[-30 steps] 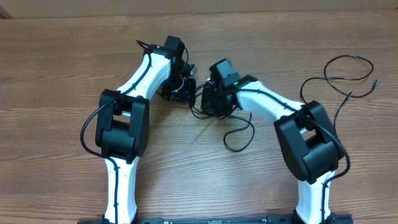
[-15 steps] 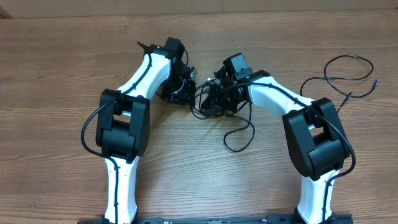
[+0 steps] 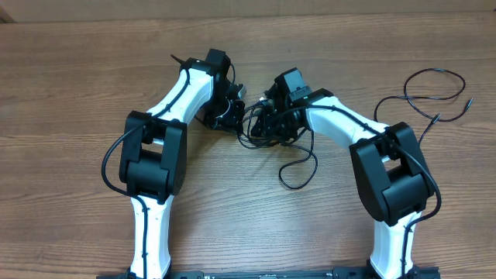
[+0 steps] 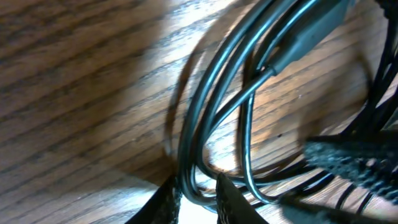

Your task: Untangle cables

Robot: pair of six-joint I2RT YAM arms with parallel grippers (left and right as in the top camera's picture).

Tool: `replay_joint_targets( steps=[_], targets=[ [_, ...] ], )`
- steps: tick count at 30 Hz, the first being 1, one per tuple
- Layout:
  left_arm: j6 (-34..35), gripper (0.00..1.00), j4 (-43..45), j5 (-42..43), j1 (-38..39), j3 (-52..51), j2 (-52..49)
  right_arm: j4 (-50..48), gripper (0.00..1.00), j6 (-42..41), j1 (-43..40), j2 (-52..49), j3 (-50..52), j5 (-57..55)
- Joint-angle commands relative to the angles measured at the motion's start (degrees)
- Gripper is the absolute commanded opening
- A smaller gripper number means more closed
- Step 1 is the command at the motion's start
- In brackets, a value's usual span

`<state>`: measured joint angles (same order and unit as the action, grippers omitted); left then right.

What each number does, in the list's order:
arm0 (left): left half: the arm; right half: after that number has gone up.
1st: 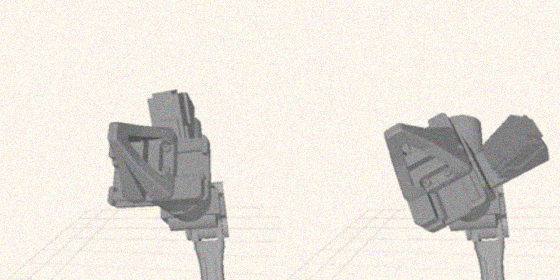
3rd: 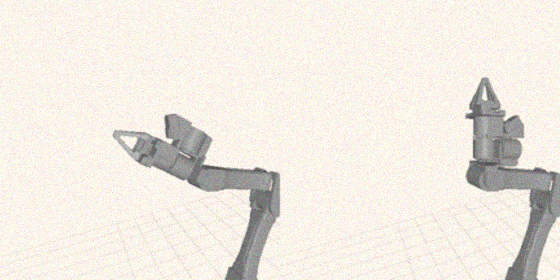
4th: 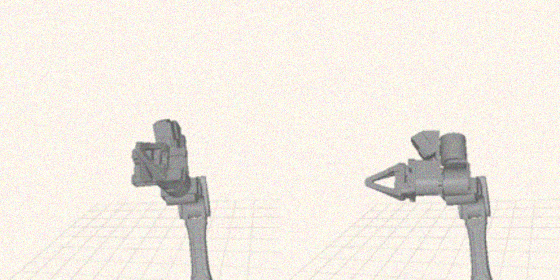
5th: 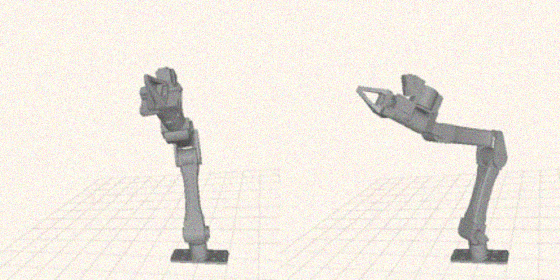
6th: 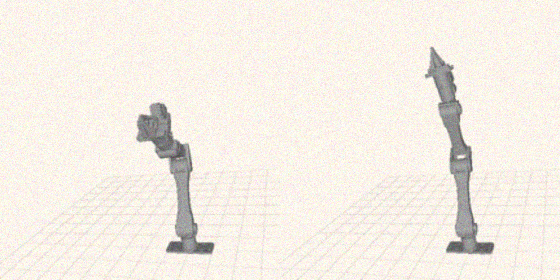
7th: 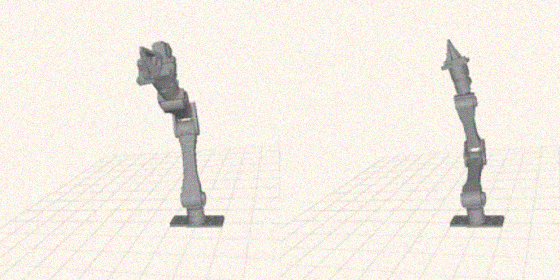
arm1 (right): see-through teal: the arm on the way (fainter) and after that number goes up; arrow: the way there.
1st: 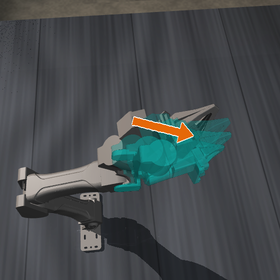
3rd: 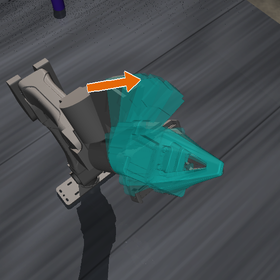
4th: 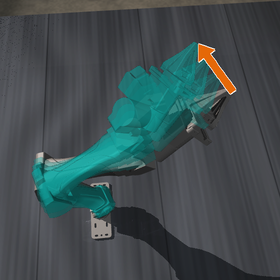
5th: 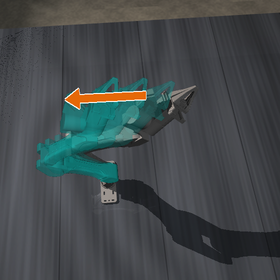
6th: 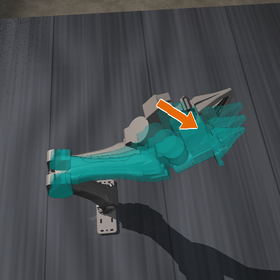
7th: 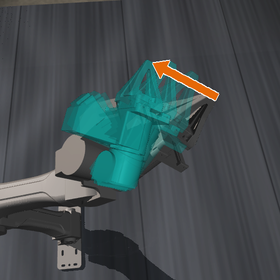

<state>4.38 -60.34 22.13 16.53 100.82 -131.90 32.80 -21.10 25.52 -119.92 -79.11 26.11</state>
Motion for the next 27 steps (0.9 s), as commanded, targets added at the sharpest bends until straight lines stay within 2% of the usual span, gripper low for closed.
replay_joint_targets(
  steps=[1,6,9,11,18,21,24,25,27],
  targets=[
    [0.83,0.21,0.9,-4.5,0.46,-2.67,-2.91,-0.68,0.36,2.84,2.54,0.87,-0.74,-4.0],
    [1.66,0.18,1.05,-4.61,0.42,-2.67,-2.91,-0.61,0.37,3.39,6.08,0.87,-0.74,-13.18],
    [2.21,0.1,1.11,-4.83,0.37,-2.67,-2.91,-0.79,0.36,3.39,7.26,0.87,-0.74,-16.26],
    [2.56,0.08,1.53,-4.79,0.37,-2.69,-2.91,-0.81,0.35,3.39,7.61,0.85,-0.72,-16.31],
    [5.14,0.15,4.0,-4.79,0.39,-2.86,-2.91,-1.2,0.33,3.17,7.63,0.63,0.31,-19.12],
    [5.14,0.14,4.28,-4.79,0.42,-2.86,-2.91,-1.22,0.26,3.17,7.63,0.63,0.87,-19.65],
    [5.07,0.04,4.24,-4.9,0.42,-2.86,-2.91,-1.36,0.1,3.17,7.63,0.63,1.01,-19.63],
    [5.09,0.04,4.17,-5.29,0.39,-2.86,-2.91,-1.4,0.04,3.13,7.63,0.63,1.01,-19.63],
    [5.09,0.04,3.5,-6.93,0.35,-2.86,-2.91,-1.38,0.04,2.45,7.34,0.68,0.98,-19.63]
  ],
)
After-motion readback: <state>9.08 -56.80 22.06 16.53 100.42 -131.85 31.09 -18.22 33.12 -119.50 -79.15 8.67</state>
